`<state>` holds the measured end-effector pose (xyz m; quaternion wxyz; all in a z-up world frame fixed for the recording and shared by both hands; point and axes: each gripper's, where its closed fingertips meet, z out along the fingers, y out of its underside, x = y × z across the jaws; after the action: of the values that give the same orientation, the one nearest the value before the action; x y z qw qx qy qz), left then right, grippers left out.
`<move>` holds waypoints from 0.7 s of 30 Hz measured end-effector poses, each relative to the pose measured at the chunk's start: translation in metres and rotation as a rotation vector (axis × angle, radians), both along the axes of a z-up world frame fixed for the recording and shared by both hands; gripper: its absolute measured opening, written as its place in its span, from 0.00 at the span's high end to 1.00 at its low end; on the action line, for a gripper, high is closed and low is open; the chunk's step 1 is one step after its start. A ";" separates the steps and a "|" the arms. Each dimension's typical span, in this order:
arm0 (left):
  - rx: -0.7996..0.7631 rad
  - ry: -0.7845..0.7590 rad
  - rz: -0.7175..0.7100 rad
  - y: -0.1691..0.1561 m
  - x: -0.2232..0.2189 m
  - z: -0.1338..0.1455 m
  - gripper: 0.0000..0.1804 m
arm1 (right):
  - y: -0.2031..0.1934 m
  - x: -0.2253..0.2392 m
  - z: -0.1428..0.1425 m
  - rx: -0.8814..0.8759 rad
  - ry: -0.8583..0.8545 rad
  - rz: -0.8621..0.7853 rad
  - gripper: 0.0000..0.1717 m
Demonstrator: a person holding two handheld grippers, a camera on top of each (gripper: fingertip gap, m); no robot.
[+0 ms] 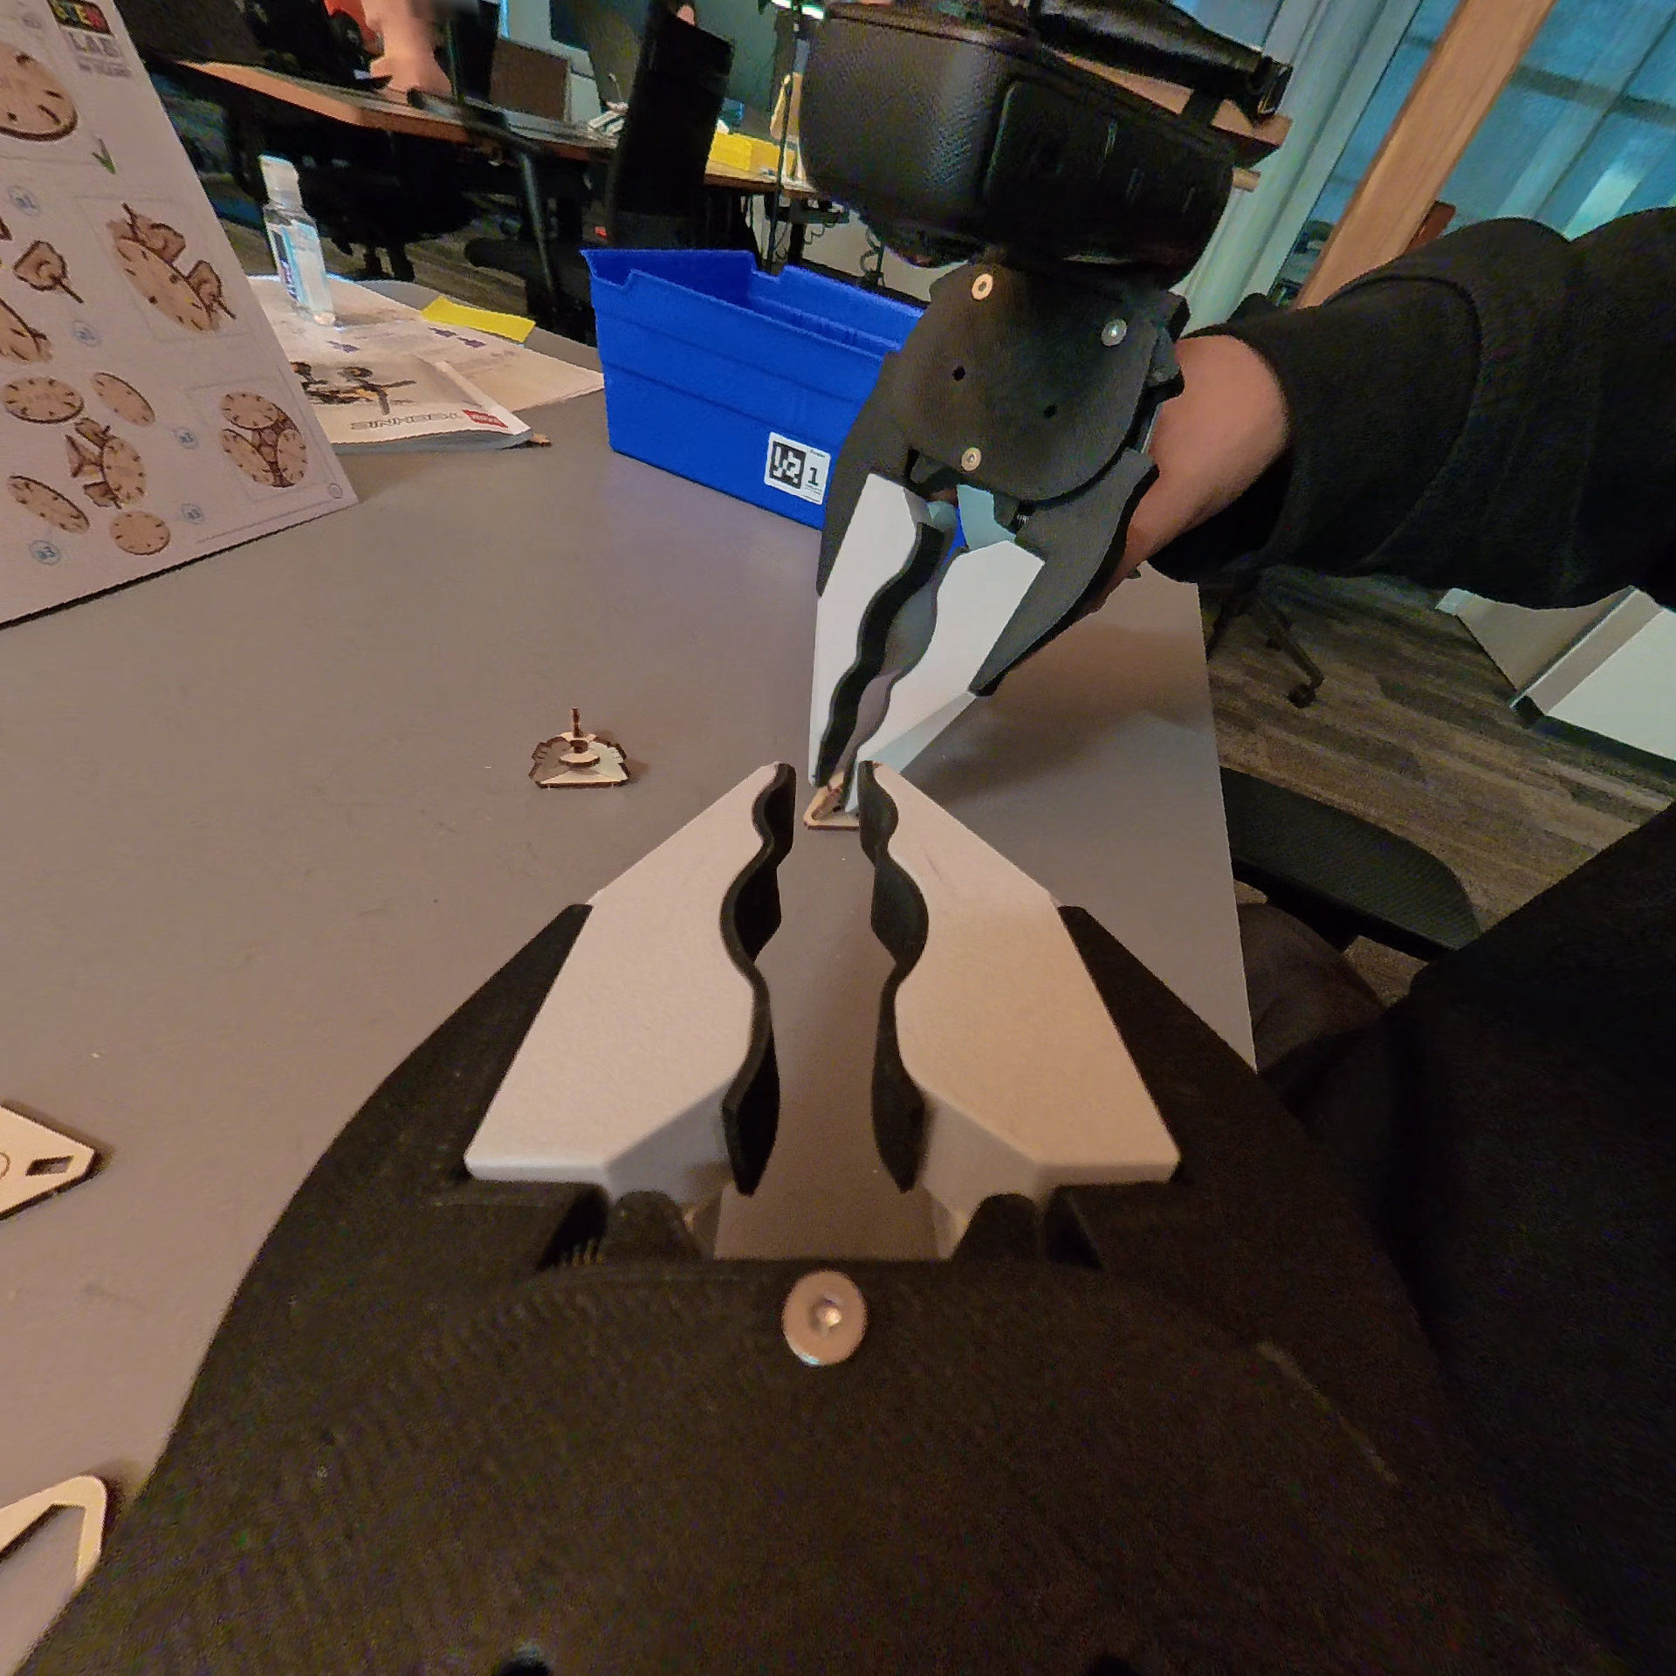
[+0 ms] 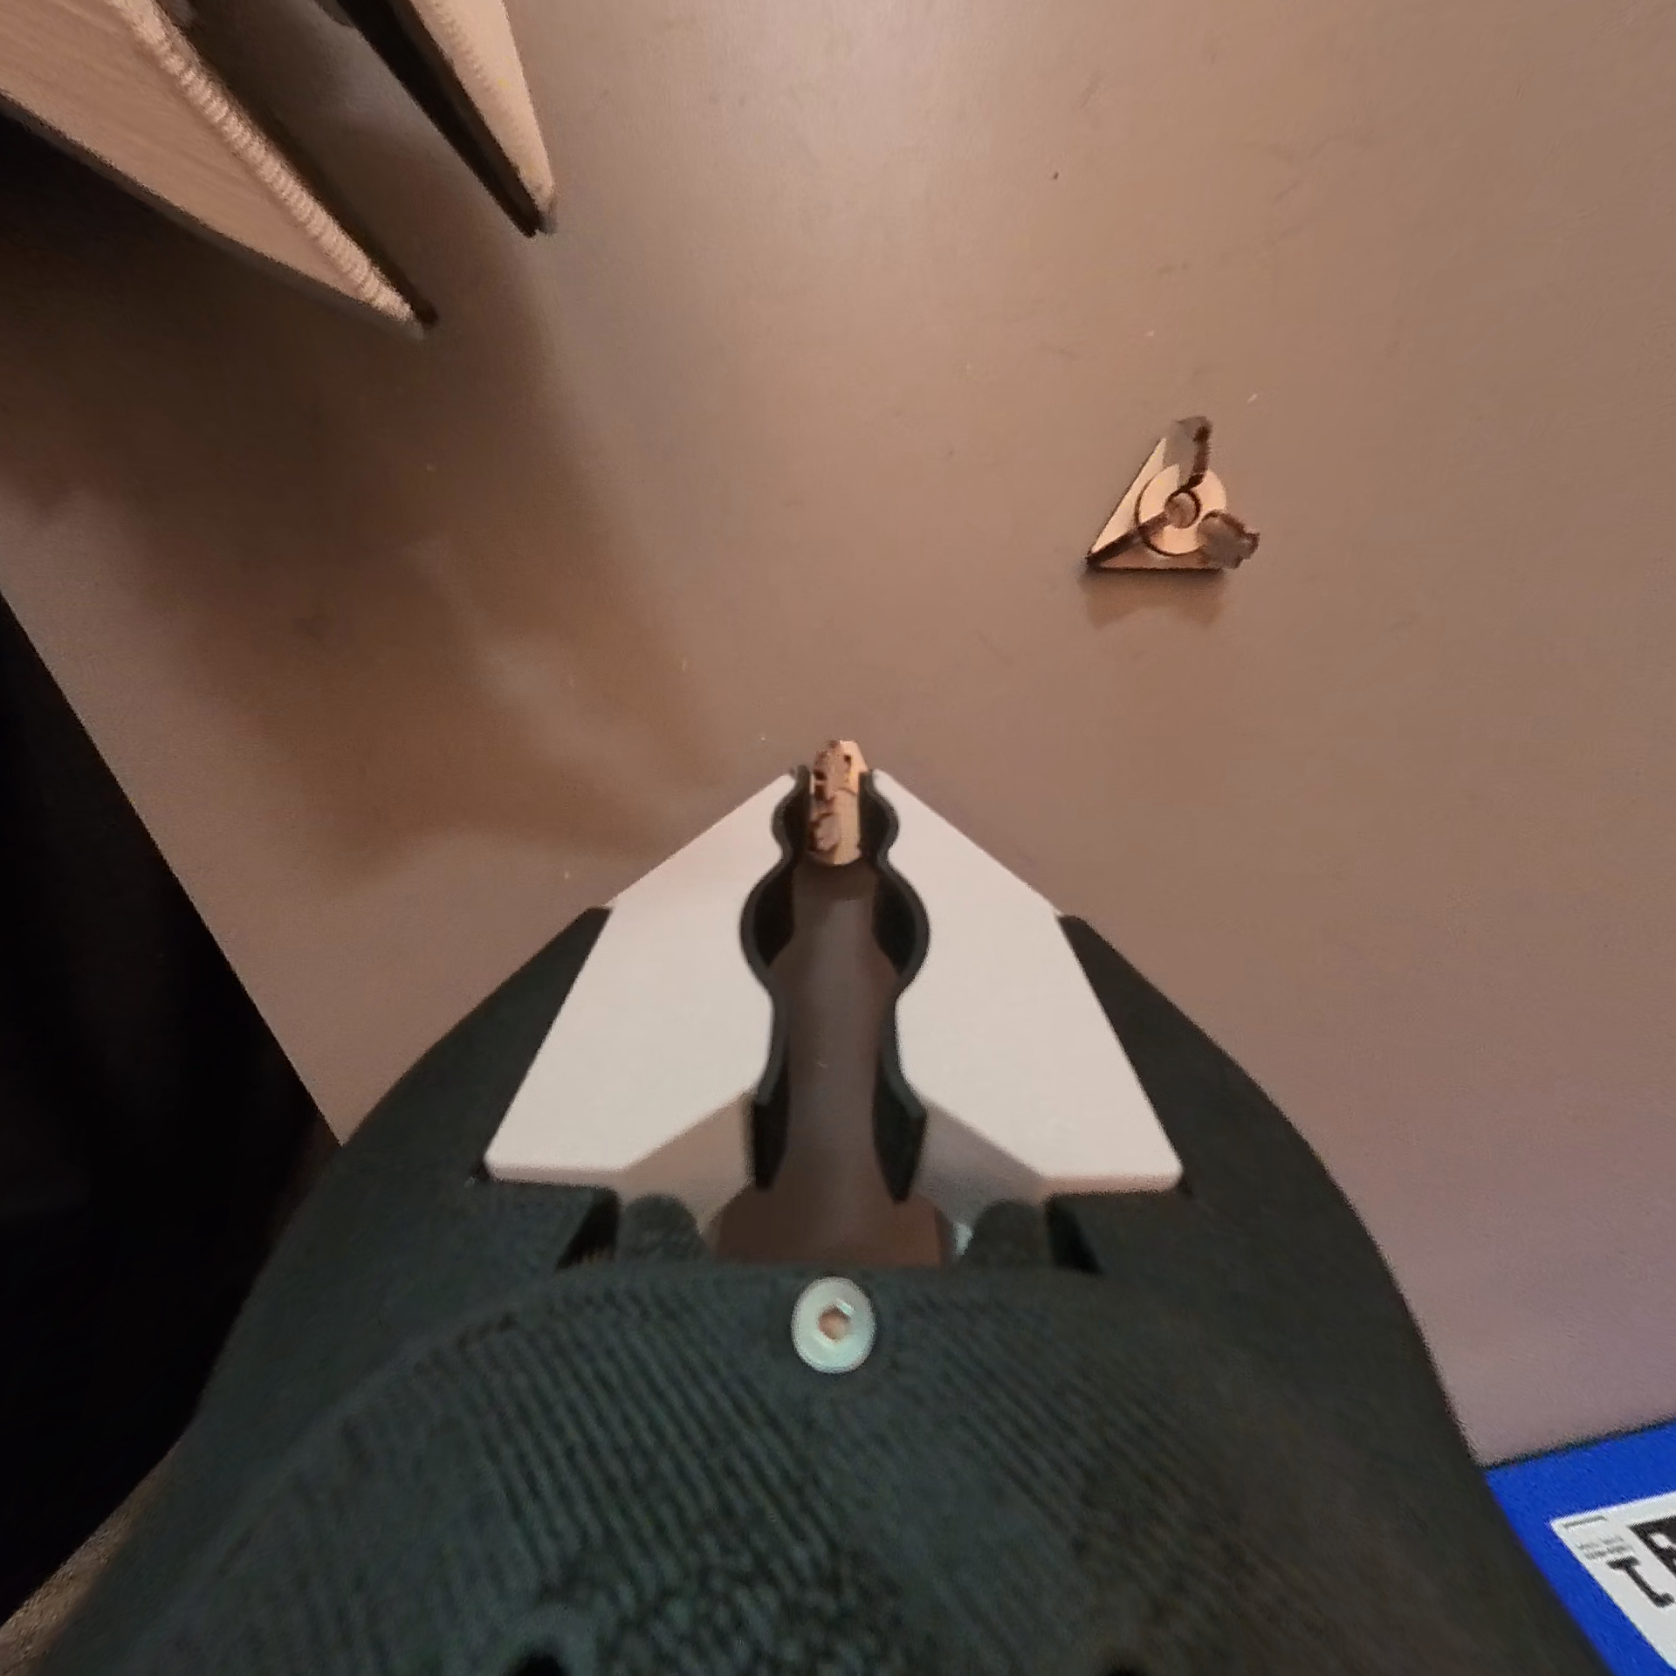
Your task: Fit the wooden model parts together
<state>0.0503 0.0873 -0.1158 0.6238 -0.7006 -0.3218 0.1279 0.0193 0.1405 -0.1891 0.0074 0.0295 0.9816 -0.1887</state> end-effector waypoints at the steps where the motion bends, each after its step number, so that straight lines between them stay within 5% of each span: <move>1: 0.003 -0.001 0.000 0.000 0.000 0.000 0.94 | 0.000 0.000 0.000 0.001 0.000 0.001 0.95; 21: 0.020 -0.007 -0.003 -0.001 0.000 0.001 0.94 | -0.001 -0.002 0.001 -0.009 -0.140 -0.181 0.99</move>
<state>0.0506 0.0861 -0.1147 0.6298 -0.6954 -0.3242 0.1216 0.0177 0.1392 -0.1886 0.0591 0.1310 0.9711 -0.1905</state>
